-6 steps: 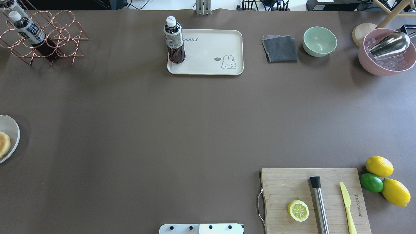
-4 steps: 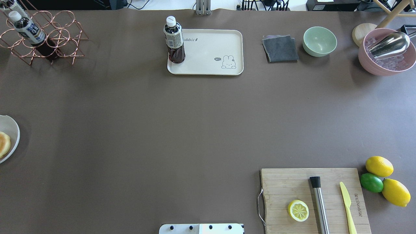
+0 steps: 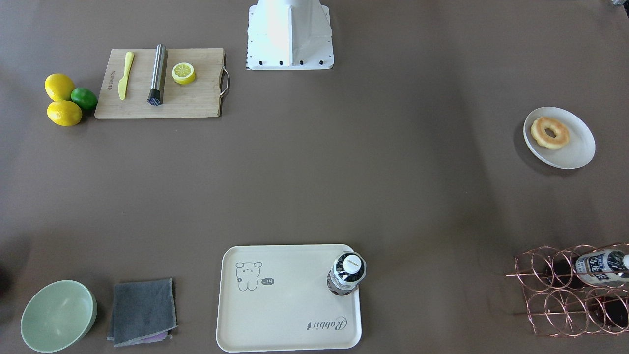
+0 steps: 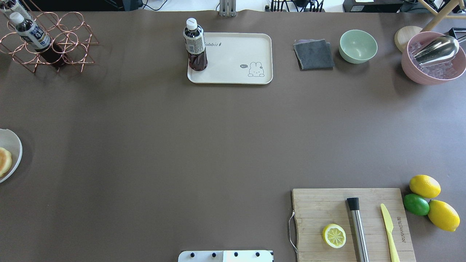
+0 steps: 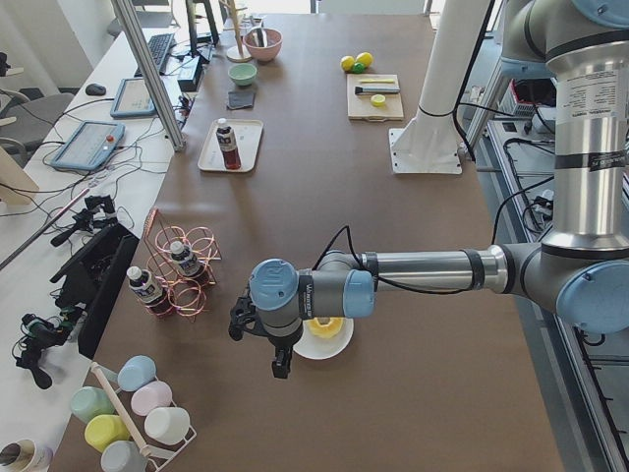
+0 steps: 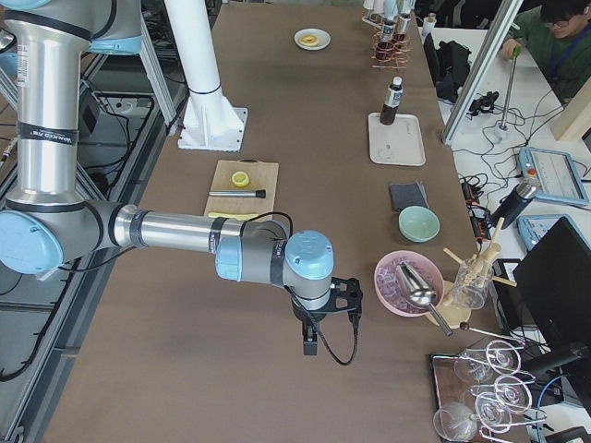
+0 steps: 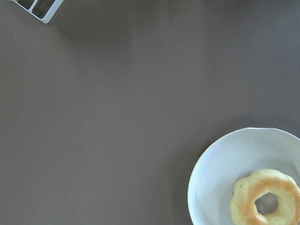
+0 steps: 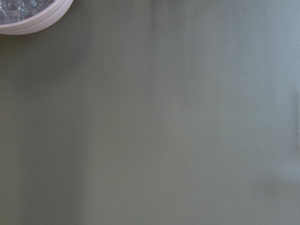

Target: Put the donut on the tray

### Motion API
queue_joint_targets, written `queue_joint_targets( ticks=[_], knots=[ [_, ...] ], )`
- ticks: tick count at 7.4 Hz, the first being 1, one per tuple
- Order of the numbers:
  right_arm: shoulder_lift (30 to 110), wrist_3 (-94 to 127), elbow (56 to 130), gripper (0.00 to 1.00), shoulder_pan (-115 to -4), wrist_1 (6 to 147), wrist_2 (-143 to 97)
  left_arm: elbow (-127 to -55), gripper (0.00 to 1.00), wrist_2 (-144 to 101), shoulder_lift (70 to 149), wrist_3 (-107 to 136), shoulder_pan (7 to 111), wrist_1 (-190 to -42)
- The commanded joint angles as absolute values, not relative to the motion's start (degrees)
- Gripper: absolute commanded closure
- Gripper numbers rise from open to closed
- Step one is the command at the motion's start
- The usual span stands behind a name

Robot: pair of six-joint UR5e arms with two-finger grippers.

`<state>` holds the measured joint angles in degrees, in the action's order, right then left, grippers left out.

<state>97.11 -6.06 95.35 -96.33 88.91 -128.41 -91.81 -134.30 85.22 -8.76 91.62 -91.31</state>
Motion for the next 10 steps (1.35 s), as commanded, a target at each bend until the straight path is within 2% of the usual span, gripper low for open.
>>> queue_joint_targets(
  ticks=[1,5,10],
  knots=[
    [97.38,-6.06,95.27,0.00,-96.33,88.86,-128.41,-91.93,0.01,-134.38,85.08,-8.79,91.49,-91.23],
    [98.17,-6.06,95.88,0.00,-96.42,88.86,-128.50,-91.50,0.01,-134.74,87.70,-8.26,91.41,-94.37],
    [98.26,-5.89,95.89,0.00,-96.42,88.95,-133.85,-92.20,0.01,-141.68,85.69,-6.61,91.67,-103.43]
  ],
)
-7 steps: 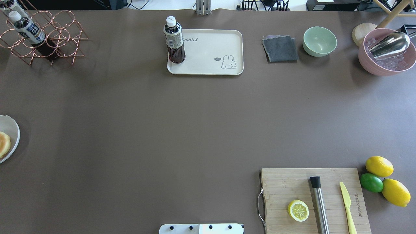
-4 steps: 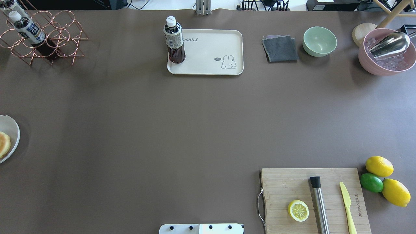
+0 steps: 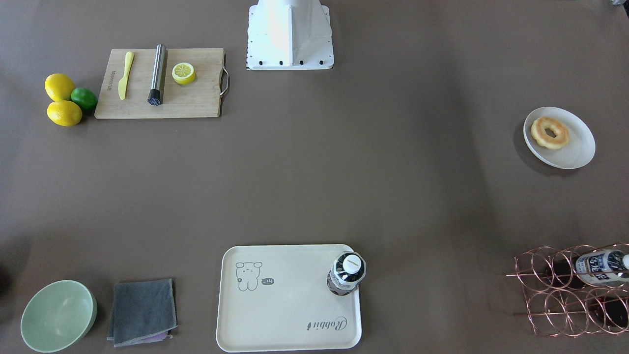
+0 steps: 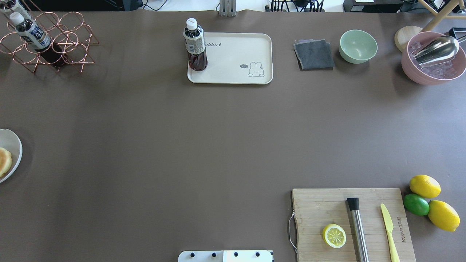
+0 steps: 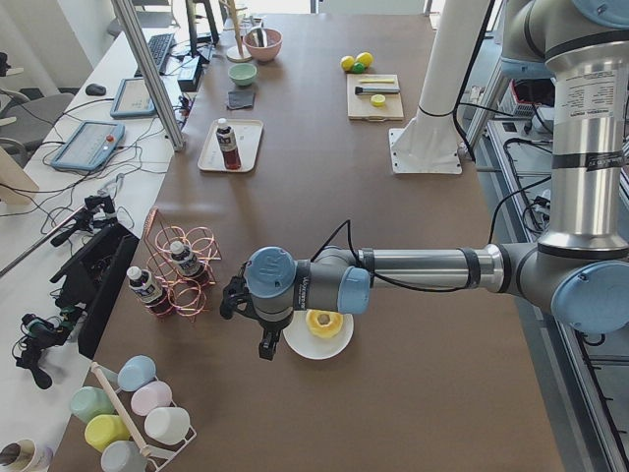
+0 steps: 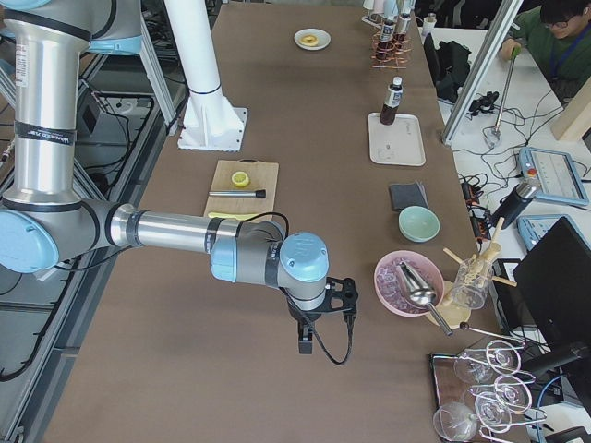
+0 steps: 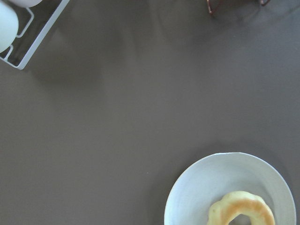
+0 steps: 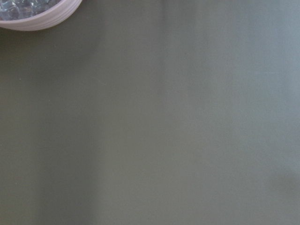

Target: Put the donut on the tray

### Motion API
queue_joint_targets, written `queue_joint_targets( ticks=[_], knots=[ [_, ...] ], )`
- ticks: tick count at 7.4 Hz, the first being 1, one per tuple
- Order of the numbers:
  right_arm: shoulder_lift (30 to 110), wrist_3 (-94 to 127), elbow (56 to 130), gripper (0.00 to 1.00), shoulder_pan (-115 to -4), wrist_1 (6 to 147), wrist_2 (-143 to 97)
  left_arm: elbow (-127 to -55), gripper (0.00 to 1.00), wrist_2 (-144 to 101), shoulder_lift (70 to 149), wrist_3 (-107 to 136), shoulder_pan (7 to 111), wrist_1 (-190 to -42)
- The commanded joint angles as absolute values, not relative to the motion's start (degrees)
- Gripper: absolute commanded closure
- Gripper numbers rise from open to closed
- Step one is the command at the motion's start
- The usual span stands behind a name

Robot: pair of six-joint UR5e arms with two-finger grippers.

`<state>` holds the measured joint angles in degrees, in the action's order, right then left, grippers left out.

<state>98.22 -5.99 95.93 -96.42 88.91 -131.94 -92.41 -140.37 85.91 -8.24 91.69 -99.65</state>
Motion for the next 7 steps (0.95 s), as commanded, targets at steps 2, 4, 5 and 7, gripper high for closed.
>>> queue_joint_targets(
  ticks=[2,4,5,7],
  knots=[
    [98.26,-6.50,97.89,0.00,-96.33,88.68,-134.56,-92.46,0.02,-141.77,85.70,-4.75,91.32,-104.24],
    [98.52,-6.33,99.14,0.00,-96.33,85.36,-138.14,-90.54,0.01,-141.51,84.99,-4.14,90.97,-109.23],
    [100.44,-6.42,99.05,0.00,-96.33,81.43,-140.69,-88.53,0.02,-141.16,85.08,-2.65,90.01,-110.99],
    [100.99,-5.28,97.21,0.00,-95.80,76.91,-141.59,-76.97,0.03,-138.97,85.34,3.48,86.07,-128.13]
  ],
)
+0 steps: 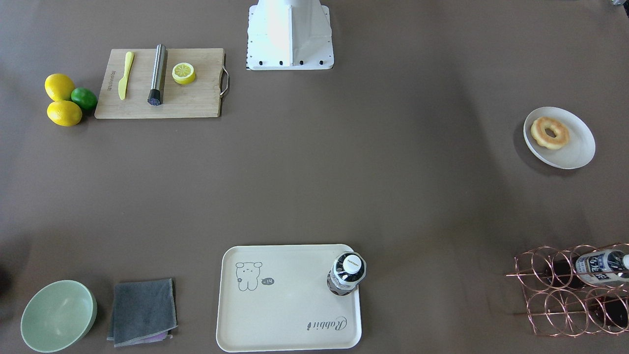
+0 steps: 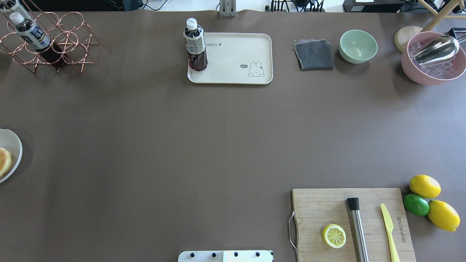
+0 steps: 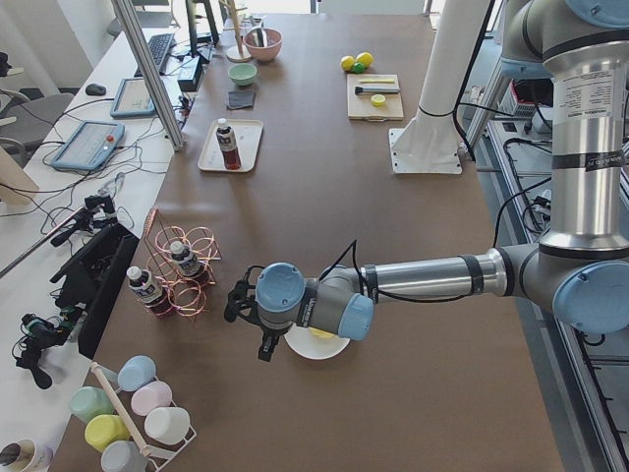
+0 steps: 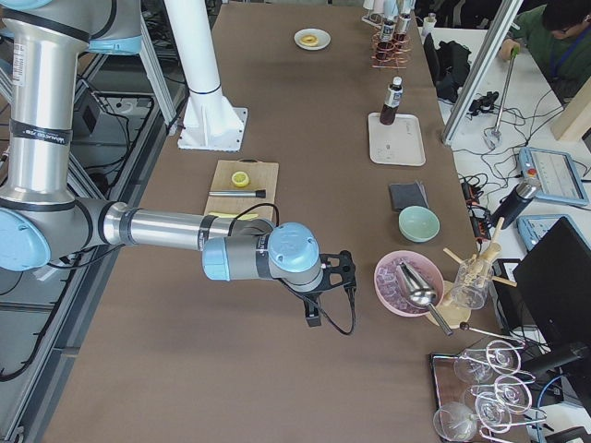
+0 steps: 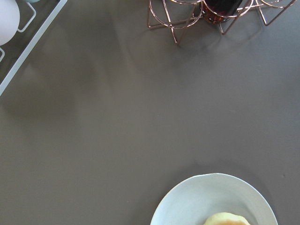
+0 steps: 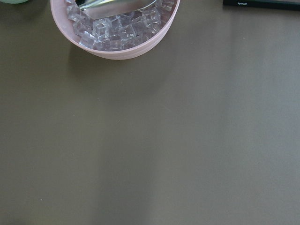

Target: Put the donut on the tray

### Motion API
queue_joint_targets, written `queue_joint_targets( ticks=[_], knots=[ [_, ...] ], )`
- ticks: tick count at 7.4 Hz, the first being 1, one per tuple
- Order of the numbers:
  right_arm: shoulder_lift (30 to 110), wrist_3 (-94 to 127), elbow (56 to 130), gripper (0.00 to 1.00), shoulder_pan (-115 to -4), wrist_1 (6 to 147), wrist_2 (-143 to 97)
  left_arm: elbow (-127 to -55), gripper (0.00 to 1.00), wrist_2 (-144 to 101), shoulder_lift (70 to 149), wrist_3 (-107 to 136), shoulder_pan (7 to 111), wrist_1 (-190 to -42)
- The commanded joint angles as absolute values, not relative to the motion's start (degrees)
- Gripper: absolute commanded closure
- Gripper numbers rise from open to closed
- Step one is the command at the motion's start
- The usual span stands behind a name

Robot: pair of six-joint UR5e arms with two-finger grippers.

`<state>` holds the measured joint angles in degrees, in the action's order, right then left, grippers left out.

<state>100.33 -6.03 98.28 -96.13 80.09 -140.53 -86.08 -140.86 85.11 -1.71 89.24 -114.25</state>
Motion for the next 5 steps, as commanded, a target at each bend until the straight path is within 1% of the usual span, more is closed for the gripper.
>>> queue_joint_targets(
  ticks=[1,3,5],
  knots=[
    [100.99,-3.36,97.29,0.00,-95.02,76.64,-141.24,-73.42,0.03,-138.26,85.34,7.95,82.91,-135.54],
    [100.99,2.17,97.29,0.01,-92.73,74.28,-139.06,-65.87,0.04,-136.41,84.56,8.61,79.55,-145.41],
    [101.07,5.44,97.21,0.01,-91.32,71.64,-138.17,-64.43,0.09,-139.46,83.94,9.14,79.10,-146.43]
  ],
)
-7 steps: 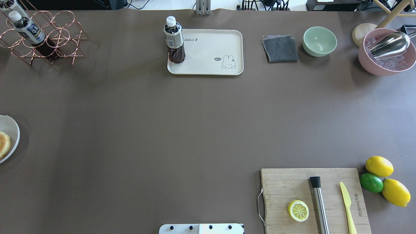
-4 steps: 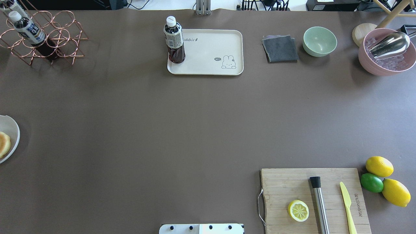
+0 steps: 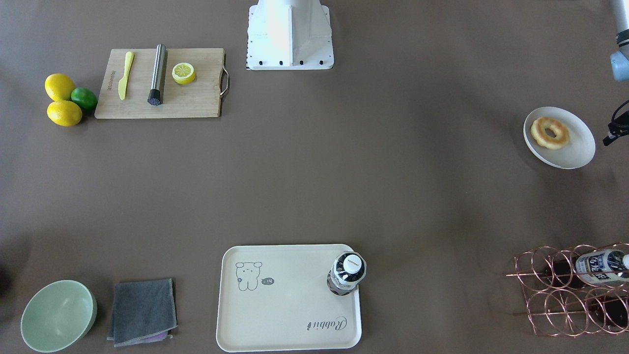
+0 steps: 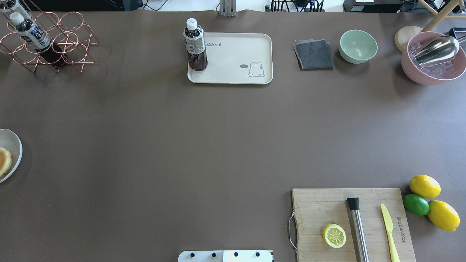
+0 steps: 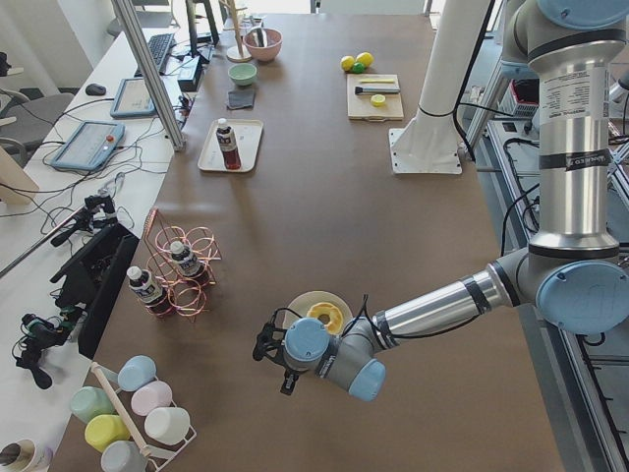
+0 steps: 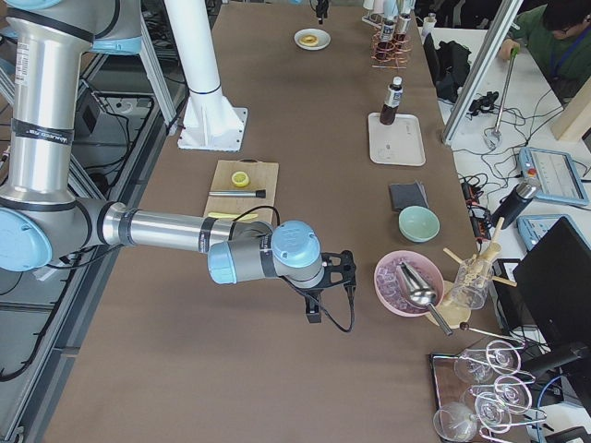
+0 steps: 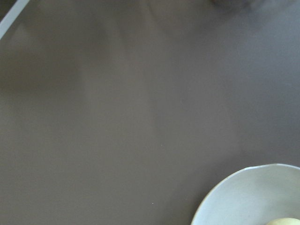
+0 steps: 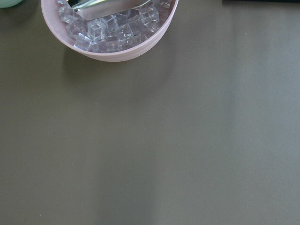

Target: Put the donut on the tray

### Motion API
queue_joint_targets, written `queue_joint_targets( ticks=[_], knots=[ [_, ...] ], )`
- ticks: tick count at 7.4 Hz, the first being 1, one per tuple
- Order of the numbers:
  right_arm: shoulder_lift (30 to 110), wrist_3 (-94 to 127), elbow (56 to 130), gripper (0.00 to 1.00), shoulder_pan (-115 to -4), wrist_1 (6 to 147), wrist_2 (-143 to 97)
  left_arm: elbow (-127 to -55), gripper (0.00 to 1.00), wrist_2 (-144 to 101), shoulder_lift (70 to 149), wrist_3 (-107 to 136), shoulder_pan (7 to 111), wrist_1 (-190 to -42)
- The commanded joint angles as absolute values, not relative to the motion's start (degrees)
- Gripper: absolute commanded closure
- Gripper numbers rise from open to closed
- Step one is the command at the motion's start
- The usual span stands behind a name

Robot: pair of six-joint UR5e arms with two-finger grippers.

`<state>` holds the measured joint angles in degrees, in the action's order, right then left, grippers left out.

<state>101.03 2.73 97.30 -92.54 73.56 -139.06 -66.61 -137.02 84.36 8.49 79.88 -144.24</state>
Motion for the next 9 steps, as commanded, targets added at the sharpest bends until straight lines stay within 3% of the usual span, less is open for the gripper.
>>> queue_joint_targets(
  ticks=[1,3,4,5,9],
  knots=[
    [101.07,5.45,97.12,0.01,-91.23,71.63,-138.08,-63.81,0.09,-142.35,83.85,9.23,79.01,-146.43],
    [101.07,5.45,97.12,0.01,-91.14,71.46,-137.99,-63.02,0.13,-144.84,83.85,10.36,79.01,-146.43],
    [101.07,5.45,97.12,0.01,-91.14,71.28,-137.99,-62.50,0.23,-146.06,83.85,11.59,79.01,-146.43],
    [101.07,5.36,97.12,0.01,-91.14,71.28,-137.99,-62.06,0.26,-146.07,83.85,11.60,79.01,-146.43],
    [101.07,5.36,96.86,0.01,-91.06,71.28,-137.99,-61.96,0.31,-147.21,83.94,11.78,78.31,-146.60]
  ],
)
